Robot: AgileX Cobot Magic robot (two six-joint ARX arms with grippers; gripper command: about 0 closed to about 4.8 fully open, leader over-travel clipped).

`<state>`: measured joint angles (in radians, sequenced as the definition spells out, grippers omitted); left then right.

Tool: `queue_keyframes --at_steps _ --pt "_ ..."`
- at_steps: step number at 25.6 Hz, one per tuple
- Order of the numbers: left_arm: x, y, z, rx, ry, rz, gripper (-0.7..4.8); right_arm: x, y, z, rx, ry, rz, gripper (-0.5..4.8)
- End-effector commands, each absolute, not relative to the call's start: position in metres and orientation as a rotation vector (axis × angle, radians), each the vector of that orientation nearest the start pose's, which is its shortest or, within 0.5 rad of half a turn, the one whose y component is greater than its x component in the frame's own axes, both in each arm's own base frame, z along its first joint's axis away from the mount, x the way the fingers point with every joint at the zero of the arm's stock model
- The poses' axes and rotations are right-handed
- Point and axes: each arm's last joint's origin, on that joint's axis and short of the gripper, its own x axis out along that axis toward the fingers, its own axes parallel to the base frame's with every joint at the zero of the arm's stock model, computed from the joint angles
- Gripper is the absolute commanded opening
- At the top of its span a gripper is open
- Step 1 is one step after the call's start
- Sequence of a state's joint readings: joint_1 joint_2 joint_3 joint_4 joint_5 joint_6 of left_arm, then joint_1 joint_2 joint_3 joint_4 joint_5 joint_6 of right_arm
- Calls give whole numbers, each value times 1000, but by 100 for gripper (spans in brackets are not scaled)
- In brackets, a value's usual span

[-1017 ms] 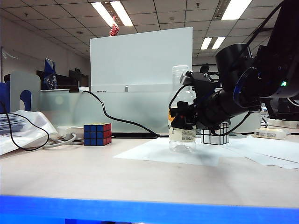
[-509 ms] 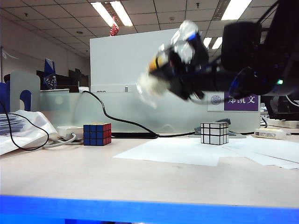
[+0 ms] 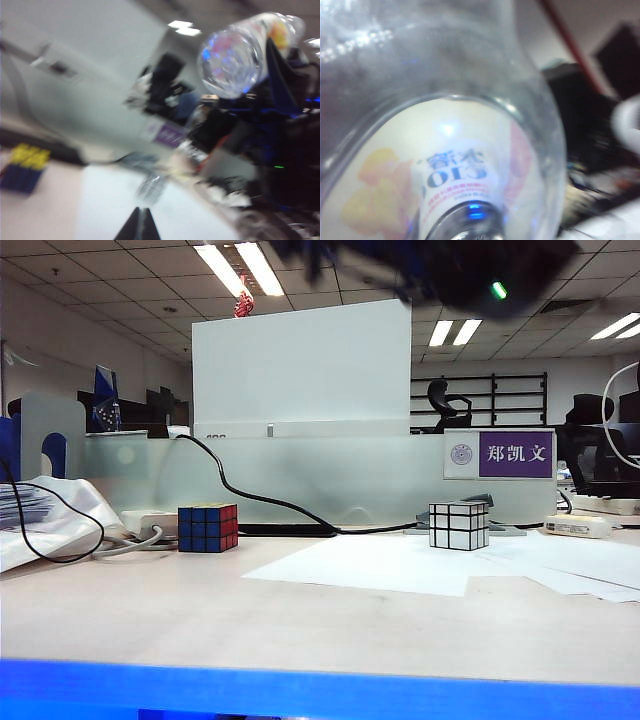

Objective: Flip the plastic bottle upside down.

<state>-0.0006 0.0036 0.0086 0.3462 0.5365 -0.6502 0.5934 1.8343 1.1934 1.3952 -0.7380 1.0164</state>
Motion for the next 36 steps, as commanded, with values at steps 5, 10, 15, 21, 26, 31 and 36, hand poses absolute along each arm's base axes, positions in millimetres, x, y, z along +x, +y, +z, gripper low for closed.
queue_keyframes --at_steps 5,10,15,21,26,31,36 --pt "59 -19 245 -586 -400 -937 154 257 276 377 883 -82 1816 -8" --pt "33 -19 289 -481 -574 -997 257 223 301 393 948 -66 1925 -8" --pt "21 -18 310 -480 -609 -1005 479 183 323 401 1003 -52 2020 -8" --pt "13 -17 321 -565 -651 -1002 479 159 335 403 1034 -35 2070 -8" --pt "7 -17 326 -552 -657 -1038 479 152 340 402 1033 -43 2055 -8" --pt "4 -17 330 -552 -664 -1042 479 145 348 400 1032 -14 2027 -8" --pt "4 -17 331 -549 -660 -1044 479 142 354 396 1016 52 2015 -8"
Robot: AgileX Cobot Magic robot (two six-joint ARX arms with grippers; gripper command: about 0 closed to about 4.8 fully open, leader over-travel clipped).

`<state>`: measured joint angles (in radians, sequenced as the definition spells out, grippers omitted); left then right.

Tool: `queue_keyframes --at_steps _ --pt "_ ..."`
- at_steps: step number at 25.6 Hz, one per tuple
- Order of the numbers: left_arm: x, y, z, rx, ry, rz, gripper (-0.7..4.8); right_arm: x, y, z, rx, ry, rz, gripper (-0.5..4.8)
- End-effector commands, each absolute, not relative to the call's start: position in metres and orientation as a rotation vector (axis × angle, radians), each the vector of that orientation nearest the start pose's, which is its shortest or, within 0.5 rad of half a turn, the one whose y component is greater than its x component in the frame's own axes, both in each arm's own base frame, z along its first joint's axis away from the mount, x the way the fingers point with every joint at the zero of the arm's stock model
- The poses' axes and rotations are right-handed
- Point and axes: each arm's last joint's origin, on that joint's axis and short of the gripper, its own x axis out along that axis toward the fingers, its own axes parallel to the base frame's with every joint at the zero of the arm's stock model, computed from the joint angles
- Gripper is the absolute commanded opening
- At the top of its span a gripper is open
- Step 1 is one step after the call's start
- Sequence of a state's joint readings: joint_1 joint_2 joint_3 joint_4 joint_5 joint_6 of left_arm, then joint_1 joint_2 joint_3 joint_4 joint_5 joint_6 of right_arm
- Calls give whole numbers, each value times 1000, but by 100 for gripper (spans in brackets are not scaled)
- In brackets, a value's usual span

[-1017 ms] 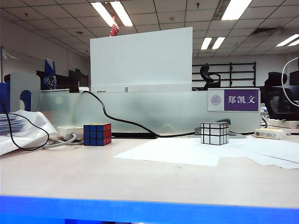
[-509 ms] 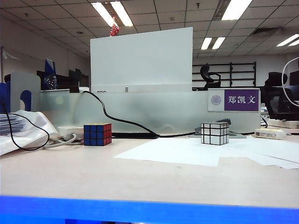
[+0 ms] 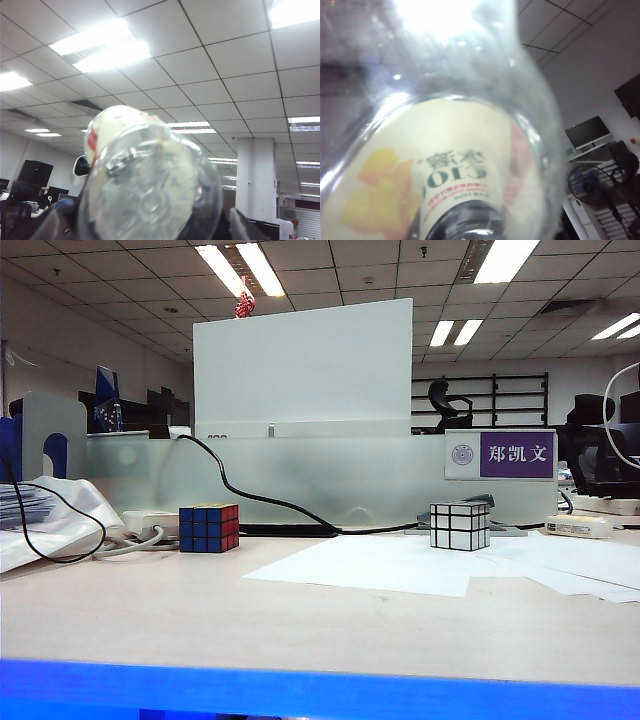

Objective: Flip the plastic bottle upside down.

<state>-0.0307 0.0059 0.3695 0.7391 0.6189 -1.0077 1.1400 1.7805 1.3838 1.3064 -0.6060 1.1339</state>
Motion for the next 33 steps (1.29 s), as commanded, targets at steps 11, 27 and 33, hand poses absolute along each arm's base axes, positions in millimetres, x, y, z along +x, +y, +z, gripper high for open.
queue_keyframes --at_steps 11,27,33 --pt "3 -17 331 -536 -670 -1047 134 129 361 394 990 74 2034 -8" --pt "5 -16 330 -523 -690 -994 -6 132 347 404 1016 -122 2080 479" --pt "10 -17 327 -519 -621 -993 -6 172 300 429 947 -273 1994 479"
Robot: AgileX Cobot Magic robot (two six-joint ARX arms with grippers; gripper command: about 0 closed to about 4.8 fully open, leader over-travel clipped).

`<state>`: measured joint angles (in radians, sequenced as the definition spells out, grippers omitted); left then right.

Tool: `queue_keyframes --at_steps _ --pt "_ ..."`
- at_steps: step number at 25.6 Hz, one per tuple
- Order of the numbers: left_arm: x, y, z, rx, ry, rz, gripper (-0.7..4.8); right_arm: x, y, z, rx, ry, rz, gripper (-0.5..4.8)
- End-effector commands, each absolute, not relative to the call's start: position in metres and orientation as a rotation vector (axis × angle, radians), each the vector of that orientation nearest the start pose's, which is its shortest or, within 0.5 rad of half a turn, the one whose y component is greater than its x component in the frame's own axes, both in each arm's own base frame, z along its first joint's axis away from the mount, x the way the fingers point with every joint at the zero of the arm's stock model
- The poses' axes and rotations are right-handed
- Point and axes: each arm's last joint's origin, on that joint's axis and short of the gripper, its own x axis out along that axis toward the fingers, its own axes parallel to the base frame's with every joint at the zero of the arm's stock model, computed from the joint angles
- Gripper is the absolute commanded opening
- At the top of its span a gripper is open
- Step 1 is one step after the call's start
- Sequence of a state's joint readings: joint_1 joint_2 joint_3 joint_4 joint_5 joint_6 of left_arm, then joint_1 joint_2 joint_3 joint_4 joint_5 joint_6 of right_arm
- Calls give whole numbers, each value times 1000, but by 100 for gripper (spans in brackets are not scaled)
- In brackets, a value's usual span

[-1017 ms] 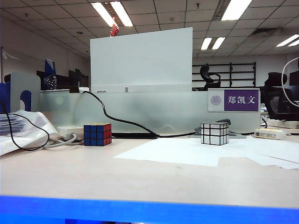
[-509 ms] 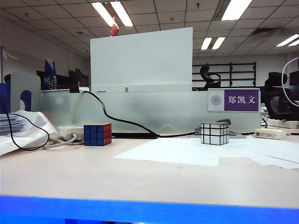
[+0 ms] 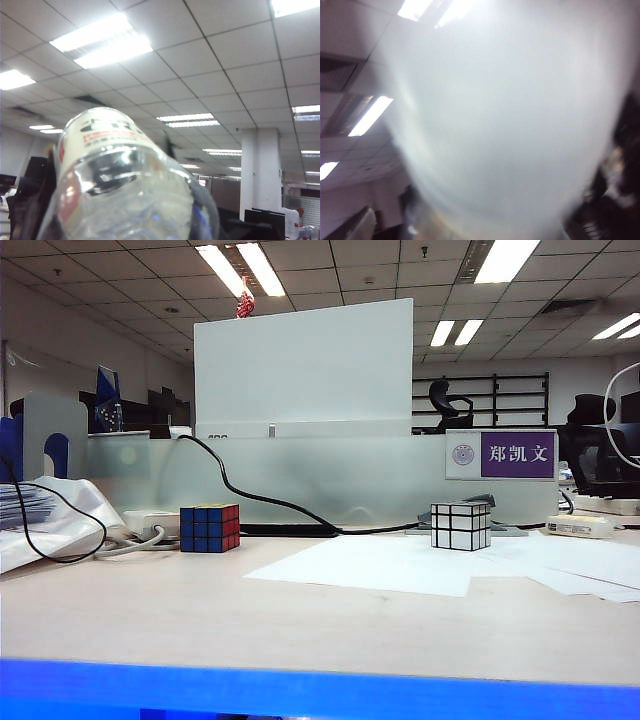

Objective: Flip the plastic bottle upside down.

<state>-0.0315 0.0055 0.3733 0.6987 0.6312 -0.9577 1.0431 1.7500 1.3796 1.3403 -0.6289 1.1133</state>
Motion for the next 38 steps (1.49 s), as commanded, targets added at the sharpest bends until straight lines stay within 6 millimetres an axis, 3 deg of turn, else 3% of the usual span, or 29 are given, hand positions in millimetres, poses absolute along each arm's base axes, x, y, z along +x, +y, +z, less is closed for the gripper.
queue_keyframes --at_steps 1,4,6,9,12,14,16,17,18,20,24,28,29,34,38 --pt "11 -18 326 -483 -597 -989 -6 181 282 440 898 -331 1974 479" --pt "14 -18 332 -404 -505 -898 -6 199 250 454 790 -325 1921 479" --pt "18 -19 344 -304 -450 -851 -6 212 226 463 725 -284 1862 479" --pt "29 -20 369 -221 -384 -848 -6 222 193 475 636 -368 1772 479" --pt "56 -22 394 -232 -294 -880 -6 229 152 487 555 -395 1692 479" --pt "71 -23 401 -218 -246 -911 -6 225 142 491 513 -367 1691 479" --pt "99 -25 411 -223 -127 -974 -6 218 134 492 475 -345 1668 476" --pt "116 -26 415 -238 -62 -1024 -6 214 129 491 442 -333 1663 423" --pt "131 -27 417 -250 -11 -1063 -6 208 126 489 393 -310 1676 337" --pt "160 -28 425 -278 88 -1115 -6 198 122 482 314 -235 1729 -5" --pt "218 -33 437 -351 291 -1183 -5 177 110 463 264 -95 1783 -9" --pt "244 -39 425 -289 404 -1059 -6 173 87 426 305 28 1685 -9" --pt "249 -39 415 -220 480 -958 -6 173 79 407 346 82 1628 -9" --pt "246 -58 376 112 838 -733 -6 181 57 346 423 174 1352 -9" --pt "243 -67 371 235 900 -659 -6 187 59 318 361 266 1099 -9"
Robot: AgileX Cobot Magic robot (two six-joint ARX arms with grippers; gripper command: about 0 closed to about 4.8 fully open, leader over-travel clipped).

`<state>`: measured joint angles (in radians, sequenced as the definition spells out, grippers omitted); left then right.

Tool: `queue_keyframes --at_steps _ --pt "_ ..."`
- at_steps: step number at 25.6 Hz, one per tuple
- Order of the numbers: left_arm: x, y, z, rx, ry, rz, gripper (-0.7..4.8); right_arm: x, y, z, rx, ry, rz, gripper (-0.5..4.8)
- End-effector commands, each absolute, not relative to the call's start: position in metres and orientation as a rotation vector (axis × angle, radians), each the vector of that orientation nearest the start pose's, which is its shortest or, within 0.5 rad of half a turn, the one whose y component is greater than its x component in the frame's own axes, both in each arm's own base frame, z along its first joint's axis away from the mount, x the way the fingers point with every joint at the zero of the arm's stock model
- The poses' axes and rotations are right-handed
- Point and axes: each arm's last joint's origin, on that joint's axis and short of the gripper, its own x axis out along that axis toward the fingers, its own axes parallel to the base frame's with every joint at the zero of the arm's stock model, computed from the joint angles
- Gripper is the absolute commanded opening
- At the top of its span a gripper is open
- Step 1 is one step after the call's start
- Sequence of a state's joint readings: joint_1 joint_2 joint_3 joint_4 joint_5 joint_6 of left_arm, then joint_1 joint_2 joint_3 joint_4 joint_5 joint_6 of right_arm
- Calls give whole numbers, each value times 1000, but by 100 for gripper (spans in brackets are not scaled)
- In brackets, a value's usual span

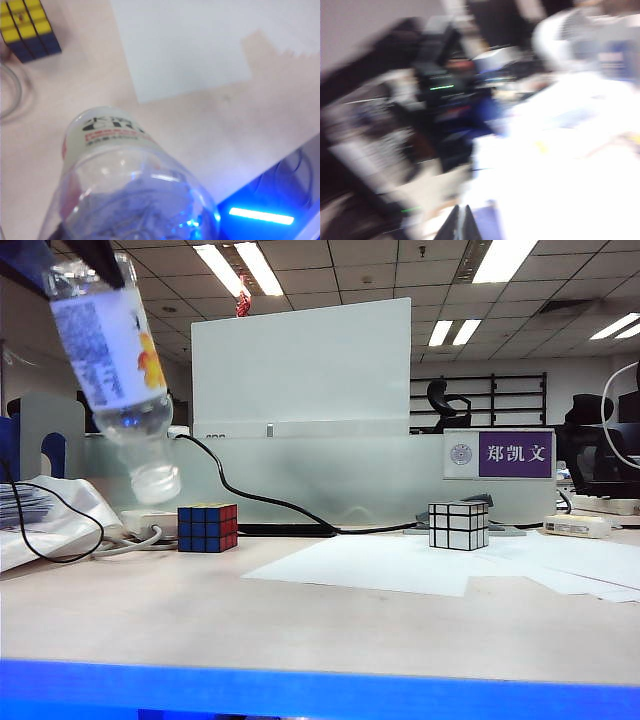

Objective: Flip the plastic bottle upside down.

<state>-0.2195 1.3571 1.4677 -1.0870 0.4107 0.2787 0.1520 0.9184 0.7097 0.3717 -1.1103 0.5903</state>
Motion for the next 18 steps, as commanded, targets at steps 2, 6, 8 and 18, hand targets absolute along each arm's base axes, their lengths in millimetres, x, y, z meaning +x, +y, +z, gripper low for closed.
queue_keyframes --at_steps 2,6,8,18 --pt "242 -69 370 266 922 -633 -6 184 59 306 272 329 932 -9" --pt "244 -68 366 327 954 -576 -6 168 64 290 107 459 723 -9" --pt "247 -69 362 328 970 -580 -6 163 65 289 50 470 684 -9" --pt "265 -75 337 325 1113 -604 -6 146 86 291 -8 471 751 -9"
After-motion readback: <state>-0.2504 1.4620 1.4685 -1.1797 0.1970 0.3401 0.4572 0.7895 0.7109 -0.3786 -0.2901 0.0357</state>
